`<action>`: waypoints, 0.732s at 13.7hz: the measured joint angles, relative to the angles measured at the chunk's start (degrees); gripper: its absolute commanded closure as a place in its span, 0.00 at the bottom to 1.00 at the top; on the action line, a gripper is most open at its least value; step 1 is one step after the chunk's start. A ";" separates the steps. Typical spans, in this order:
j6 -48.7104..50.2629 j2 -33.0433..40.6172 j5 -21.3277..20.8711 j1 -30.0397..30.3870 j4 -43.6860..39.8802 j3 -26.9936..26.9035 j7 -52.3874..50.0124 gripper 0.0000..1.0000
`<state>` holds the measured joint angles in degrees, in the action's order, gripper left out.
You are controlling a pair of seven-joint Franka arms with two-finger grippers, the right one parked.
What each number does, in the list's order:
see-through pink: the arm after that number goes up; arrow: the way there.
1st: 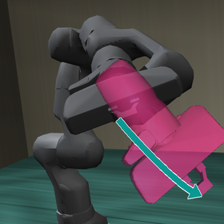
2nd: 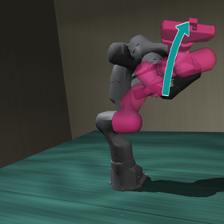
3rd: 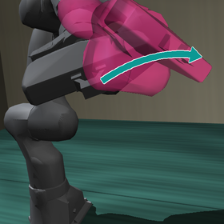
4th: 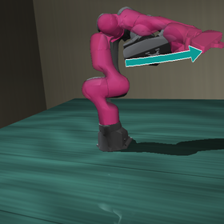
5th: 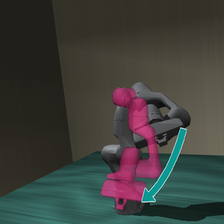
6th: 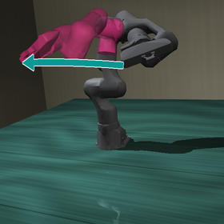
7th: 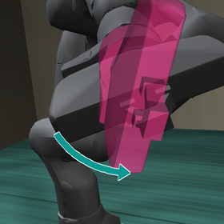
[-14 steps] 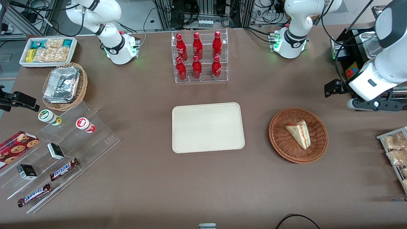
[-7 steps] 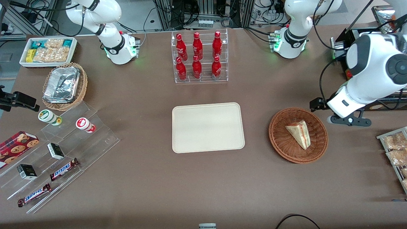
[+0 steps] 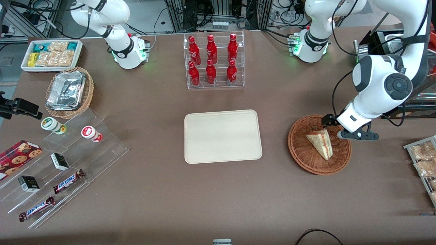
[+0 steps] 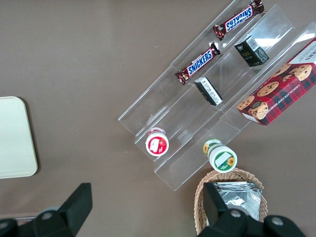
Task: Place sandwich from basket to tray
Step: 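Lower the open left gripper and close it on the wrapped sandwich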
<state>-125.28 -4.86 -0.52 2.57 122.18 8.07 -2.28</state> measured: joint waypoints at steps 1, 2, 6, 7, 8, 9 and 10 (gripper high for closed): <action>-1.68 -0.08 0.00 0.00 0.93 0.00 -2.76 0.00; -2.98 -0.18 0.00 0.00 1.67 0.00 -5.80 0.00; -5.03 -1.23 0.00 -0.04 2.39 0.05 -20.22 0.00; -5.16 -1.53 0.00 -0.07 2.43 0.08 -23.47 0.00; -5.27 -1.93 0.00 -0.10 2.49 0.10 -26.48 0.00; -5.45 -2.41 0.00 -0.16 2.52 0.13 -29.47 0.00; -5.68 -2.92 0.00 -0.24 2.54 0.19 -32.41 0.00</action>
<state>-130.95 -7.78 -0.52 2.34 124.72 8.26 -34.69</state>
